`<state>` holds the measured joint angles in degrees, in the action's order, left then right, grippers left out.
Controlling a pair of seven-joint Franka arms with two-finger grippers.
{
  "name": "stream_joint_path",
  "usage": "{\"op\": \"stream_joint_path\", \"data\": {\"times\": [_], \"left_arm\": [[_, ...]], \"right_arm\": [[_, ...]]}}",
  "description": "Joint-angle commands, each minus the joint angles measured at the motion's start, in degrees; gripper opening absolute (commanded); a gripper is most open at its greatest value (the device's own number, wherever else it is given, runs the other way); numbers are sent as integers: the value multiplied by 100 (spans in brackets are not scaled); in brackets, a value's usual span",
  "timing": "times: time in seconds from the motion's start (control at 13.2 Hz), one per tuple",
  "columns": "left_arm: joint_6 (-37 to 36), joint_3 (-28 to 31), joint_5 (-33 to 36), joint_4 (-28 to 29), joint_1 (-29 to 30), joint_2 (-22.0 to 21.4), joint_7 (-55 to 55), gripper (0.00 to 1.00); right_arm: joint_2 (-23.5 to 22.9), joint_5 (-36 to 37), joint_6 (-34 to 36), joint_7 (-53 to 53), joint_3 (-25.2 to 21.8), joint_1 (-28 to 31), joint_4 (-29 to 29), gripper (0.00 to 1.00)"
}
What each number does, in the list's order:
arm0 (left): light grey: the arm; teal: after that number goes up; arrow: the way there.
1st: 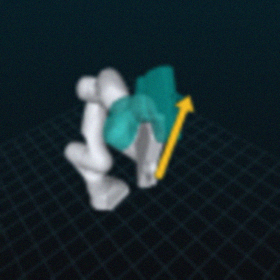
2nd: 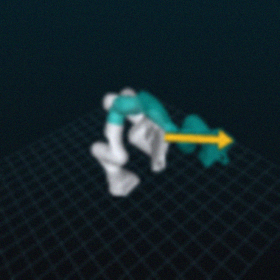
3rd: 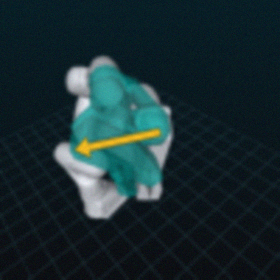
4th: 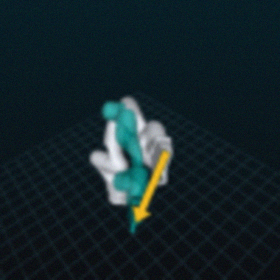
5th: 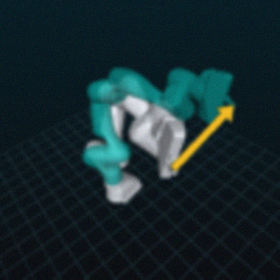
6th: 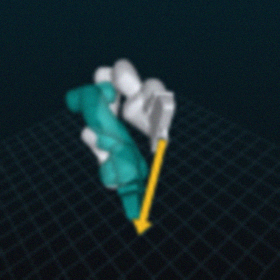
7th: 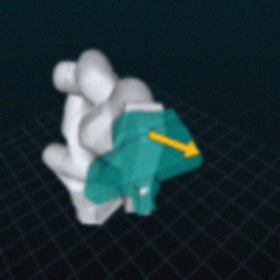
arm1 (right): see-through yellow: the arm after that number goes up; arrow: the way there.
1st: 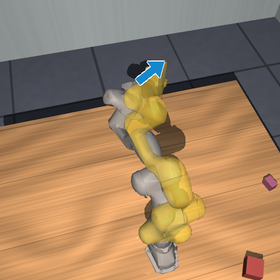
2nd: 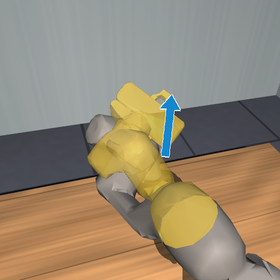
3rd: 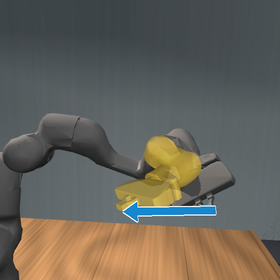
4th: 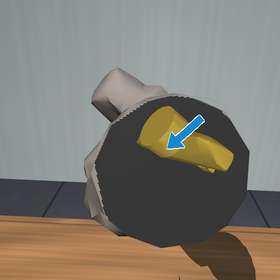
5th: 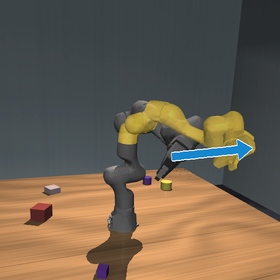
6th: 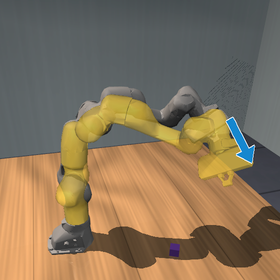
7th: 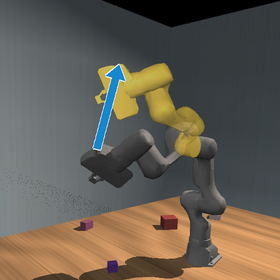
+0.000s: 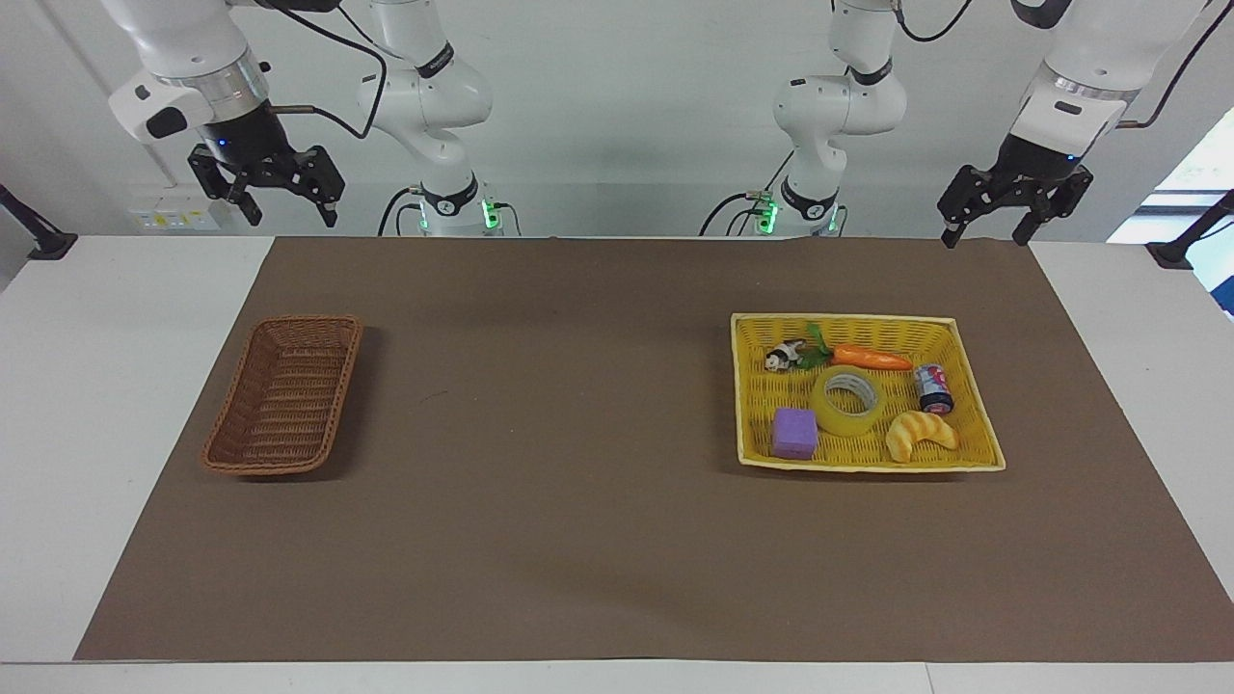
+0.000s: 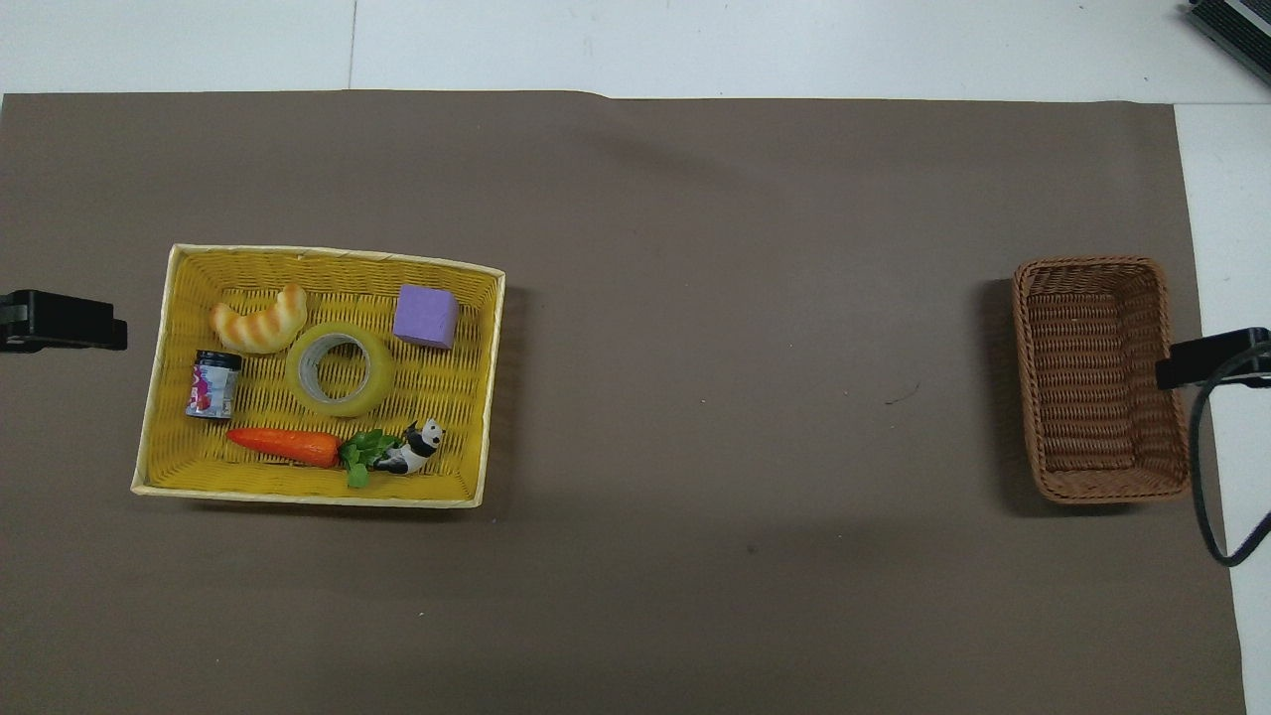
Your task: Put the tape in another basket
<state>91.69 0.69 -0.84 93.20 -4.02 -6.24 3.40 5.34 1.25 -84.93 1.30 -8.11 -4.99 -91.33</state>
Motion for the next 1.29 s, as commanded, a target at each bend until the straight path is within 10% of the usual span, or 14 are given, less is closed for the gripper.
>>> {"op": "stream_joint_path", "data": {"times": [0.0,1.21], "left_arm": [[-98,-51,-56,-3,94,-61,29,100],[-195,-60,-56,32,85,-114,29,100]], "right_arm": [[81,-37,-85,54,46,51,-78,100],[81,-37,-76,54,46,60,-78,100]]}}
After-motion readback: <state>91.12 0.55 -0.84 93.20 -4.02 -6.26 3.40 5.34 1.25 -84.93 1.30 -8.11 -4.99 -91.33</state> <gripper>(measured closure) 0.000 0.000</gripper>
